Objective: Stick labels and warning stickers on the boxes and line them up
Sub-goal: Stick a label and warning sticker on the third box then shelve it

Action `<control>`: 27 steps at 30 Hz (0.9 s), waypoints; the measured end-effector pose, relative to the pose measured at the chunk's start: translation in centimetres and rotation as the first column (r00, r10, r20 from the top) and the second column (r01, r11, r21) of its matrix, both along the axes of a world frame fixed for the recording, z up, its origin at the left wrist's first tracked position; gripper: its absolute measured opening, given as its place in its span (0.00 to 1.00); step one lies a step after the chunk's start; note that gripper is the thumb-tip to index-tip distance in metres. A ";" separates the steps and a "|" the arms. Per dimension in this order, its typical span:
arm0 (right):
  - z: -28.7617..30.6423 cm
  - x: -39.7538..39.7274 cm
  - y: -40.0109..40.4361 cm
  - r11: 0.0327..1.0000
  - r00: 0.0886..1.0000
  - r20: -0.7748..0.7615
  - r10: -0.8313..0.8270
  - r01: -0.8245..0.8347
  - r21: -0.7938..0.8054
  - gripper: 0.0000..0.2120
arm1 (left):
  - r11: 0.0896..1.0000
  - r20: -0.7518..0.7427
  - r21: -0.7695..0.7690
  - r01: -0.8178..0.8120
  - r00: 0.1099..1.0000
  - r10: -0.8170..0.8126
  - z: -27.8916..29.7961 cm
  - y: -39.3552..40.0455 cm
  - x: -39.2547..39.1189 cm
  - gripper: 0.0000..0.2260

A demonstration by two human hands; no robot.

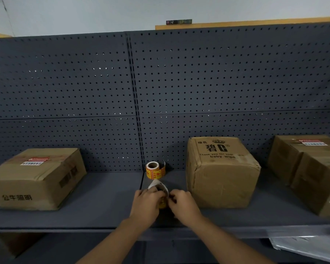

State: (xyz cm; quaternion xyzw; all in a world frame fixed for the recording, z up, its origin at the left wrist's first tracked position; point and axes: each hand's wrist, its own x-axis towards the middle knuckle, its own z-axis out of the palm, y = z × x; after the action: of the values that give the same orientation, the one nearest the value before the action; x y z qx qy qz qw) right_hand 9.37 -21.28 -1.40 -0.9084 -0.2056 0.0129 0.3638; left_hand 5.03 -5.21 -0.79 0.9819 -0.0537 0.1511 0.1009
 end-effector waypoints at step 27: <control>4.7 -1.0 -3.9 0.988 1.000 0.009 -0.014 0.016 -0.155 0.08 | 0.976 -0.051 -0.197 -0.097 0.995 0.089 0.1 -0.2 1.5 0.16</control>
State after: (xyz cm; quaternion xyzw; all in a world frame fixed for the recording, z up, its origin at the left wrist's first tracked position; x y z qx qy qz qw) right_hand 8.37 -25.16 3.30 -0.9356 -0.1986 0.0224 0.2910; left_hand 6.56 -5.38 -0.68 0.9713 0.0099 0.1395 0.1925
